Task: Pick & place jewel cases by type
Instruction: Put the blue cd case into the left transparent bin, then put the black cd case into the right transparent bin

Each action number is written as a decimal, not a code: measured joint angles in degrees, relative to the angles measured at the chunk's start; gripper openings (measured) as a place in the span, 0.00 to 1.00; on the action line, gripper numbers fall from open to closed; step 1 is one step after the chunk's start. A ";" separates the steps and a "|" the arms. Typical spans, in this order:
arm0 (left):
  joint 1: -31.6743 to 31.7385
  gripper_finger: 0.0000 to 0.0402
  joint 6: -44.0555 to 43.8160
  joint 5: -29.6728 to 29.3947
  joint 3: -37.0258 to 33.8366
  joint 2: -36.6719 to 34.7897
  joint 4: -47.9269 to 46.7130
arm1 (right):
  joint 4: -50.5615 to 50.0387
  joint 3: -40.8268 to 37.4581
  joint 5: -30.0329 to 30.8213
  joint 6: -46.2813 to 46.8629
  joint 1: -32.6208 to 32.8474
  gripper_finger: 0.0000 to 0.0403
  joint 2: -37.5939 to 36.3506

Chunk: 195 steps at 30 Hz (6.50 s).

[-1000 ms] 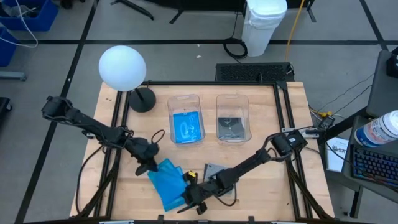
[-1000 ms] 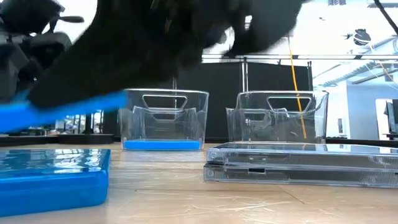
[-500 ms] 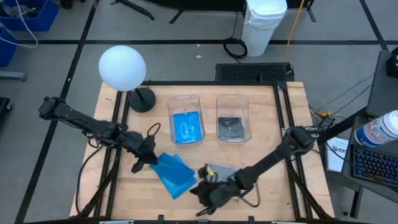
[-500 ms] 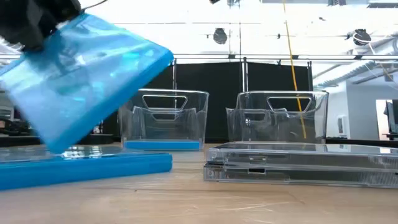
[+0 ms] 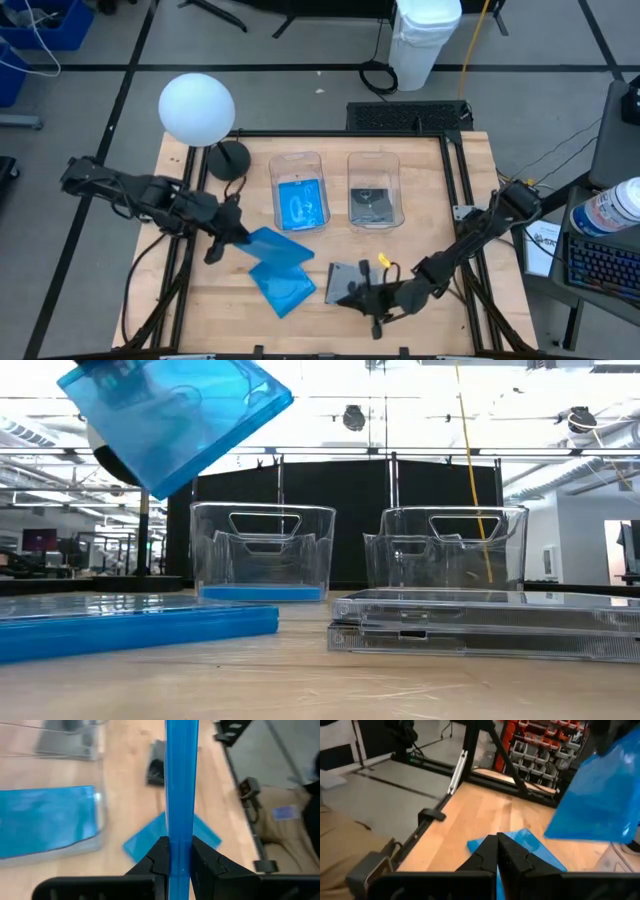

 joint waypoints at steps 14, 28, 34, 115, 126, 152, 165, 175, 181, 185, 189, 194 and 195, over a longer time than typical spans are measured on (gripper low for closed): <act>18.93 0.12 16.77 -0.42 31.34 18.59 -26.09 | 0.31 -4.20 -0.47 -7.14 0.39 0.00 -6.43; 38.08 0.12 33.11 7.43 55.16 44.25 -46.47 | -2.13 -4.18 6.25 -8.48 0.83 0.00 -9.16; 40.01 0.12 35.91 10.12 58.99 50.24 -48.97 | -4.07 -4.18 7.14 -8.08 1.34 0.00 -11.18; 34.87 0.48 41.98 0.13 61.52 63.30 -48.46 | -8.14 -4.13 6.89 -11.29 2.73 0.00 -12.53; 26.23 0.02 25.48 5.50 59.80 32.60 -42.08 | -8.54 -4.13 6.96 -10.36 2.45 0.00 -12.53; -8.47 0.01 8.69 -1.76 -23.56 18.19 58.77 | -11.99 -4.13 7.09 -5.18 -1.22 0.00 -12.53; -13.94 0.03 20.21 -9.26 -8.94 39.96 54.50 | -14.55 -4.13 7.13 -3.62 -2.69 0.00 -12.51; -12.24 0.03 22.63 -9.78 4.26 53.72 51.34 | -29.66 -4.13 13.26 17.92 -0.09 0.00 -12.85; -10.81 0.01 23.14 -15.81 11.90 61.05 43.13 | -40.32 -4.11 12.12 33.47 5.68 0.00 -15.73; -9.63 0.04 22.41 -17.14 15.56 63.13 40.22 | -49.48 -4.09 9.47 46.14 9.08 0.00 -17.14; -8.13 0.02 22.46 -16.31 16.64 63.96 39.61 | -58.11 -4.09 5.14 58.26 10.72 0.00 -16.33; -6.34 0.03 20.39 -15.21 16.77 63.81 37.86 | -60.39 -4.09 0.61 64.31 12.58 0.00 -14.45; -6.05 0.03 19.99 -15.11 16.77 63.82 37.46 | -60.54 -4.09 0.35 64.98 12.96 0.00 -14.11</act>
